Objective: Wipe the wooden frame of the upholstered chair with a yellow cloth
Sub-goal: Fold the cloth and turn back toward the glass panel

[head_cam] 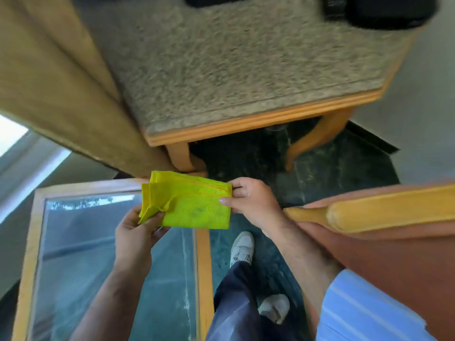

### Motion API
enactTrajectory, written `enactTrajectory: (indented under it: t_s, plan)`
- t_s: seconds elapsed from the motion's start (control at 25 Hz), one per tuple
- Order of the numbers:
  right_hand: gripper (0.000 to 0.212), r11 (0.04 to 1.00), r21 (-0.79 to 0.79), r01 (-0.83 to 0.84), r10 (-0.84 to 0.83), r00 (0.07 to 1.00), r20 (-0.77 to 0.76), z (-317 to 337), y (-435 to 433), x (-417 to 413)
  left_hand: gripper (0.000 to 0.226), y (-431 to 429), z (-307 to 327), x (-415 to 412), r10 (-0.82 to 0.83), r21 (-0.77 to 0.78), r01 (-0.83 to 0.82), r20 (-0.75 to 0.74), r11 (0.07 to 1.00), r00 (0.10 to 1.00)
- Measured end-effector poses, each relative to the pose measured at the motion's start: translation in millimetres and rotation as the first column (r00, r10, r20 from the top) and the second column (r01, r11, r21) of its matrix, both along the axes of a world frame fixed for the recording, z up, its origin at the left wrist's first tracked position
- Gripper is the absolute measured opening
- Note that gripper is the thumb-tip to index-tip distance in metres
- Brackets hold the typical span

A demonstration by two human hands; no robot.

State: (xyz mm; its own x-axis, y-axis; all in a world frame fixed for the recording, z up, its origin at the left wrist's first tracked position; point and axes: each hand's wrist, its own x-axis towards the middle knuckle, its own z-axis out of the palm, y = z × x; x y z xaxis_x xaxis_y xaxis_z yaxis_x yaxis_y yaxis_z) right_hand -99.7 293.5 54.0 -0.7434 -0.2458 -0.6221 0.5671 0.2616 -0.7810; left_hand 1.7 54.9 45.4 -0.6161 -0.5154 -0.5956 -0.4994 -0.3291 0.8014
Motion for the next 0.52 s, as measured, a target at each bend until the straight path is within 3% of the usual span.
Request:
enactTrajectory:
  t_s: [0.2,0.36,0.52]
  plan:
    - [0.031,0.971,0.218,-0.1,0.105,0.994,-0.011,-83,-79,10,0.023,-44,-77,40,0.149,-0.106,-0.133,0.158,0.985,0.976]
    - [0.028,0.907,0.4,-0.13,0.195,0.973,-0.127,-127,-120,13,0.019,-71,-129,45,0.103,-0.342,0.007,0.303,0.94,0.948]
    - [0.027,0.833,0.522,-0.184,0.3,0.942,-0.147,-155,-138,13,0.018,-87,-150,33,0.05,-0.491,0.159,0.385,0.856,0.922]
